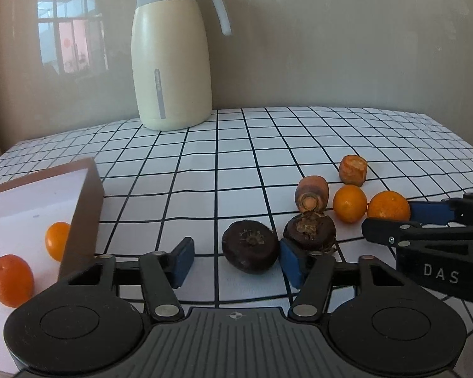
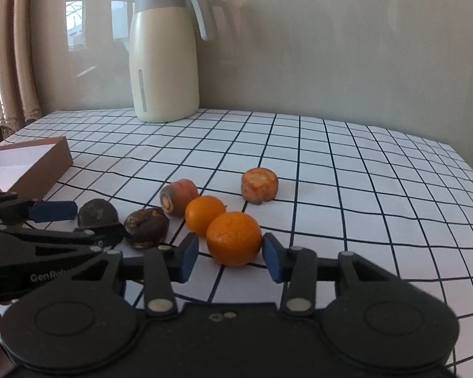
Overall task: Organize fruits
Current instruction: 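Close the left gripper on the dark brown fruit while the right gripper grasps the orange, then carry the dark brown fruit in the left gripper over the box while the right carries the orange there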
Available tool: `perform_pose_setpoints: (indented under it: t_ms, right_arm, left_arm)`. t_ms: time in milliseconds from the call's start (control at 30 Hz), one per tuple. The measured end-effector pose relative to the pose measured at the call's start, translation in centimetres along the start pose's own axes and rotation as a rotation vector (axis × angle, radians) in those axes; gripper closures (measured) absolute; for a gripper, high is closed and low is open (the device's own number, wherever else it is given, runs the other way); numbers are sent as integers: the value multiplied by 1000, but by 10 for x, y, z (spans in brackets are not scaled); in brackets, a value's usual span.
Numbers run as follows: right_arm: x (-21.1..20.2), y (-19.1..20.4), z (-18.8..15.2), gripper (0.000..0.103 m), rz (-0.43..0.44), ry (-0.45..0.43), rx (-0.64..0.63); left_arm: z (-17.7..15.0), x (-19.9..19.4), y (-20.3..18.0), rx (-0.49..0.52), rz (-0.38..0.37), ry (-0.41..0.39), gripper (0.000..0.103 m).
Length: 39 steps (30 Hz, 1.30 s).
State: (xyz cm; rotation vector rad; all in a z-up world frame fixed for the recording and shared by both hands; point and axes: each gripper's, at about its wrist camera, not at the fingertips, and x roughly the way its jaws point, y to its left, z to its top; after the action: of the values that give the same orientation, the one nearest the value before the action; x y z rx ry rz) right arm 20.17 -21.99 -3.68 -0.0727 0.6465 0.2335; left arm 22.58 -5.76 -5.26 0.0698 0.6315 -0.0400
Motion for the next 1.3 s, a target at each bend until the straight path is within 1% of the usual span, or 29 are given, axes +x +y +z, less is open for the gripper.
perform_pose_setpoints:
  t_ms: [33,100,200,400,633,833,1100,1233,1300]
  right_arm:
    - [1,0,0,73,-1,2,-1]
    - [2,-2,1,73,1,4,3]
    - [1,-3,1,74,4,4,3]
    - [-4,-6,1,75,-8,-1,12]
    - [-18,-4,2,75,-30,-20,7]
    - [-39,-6,-2,75,-50,-37,9]
    - [-68,-1,-10,75,-67,-66,13]
    - [-82,8,-20,75,-64,-65,-2]
    - [-89,12,-22,75,-55,-68,0]
  left_arm:
    - [1,1,-1,0,-3,0,50]
    - [2,1,-3,0,-20,1,66]
    - [2,0,-8,22,-9,-6,66]
    - [1,-5,-7,26,-9,-7,66]
    - [1,-22,-5,29,-10,-29,67]
    - [-3,-44,-5,42,-16,-47,66]
    - [-8,-83,2,78,-1,-113,67]
    - [-20,-102,9,74,1,-121,67]
    - [-28,-114,12,61,-11,-131,67]
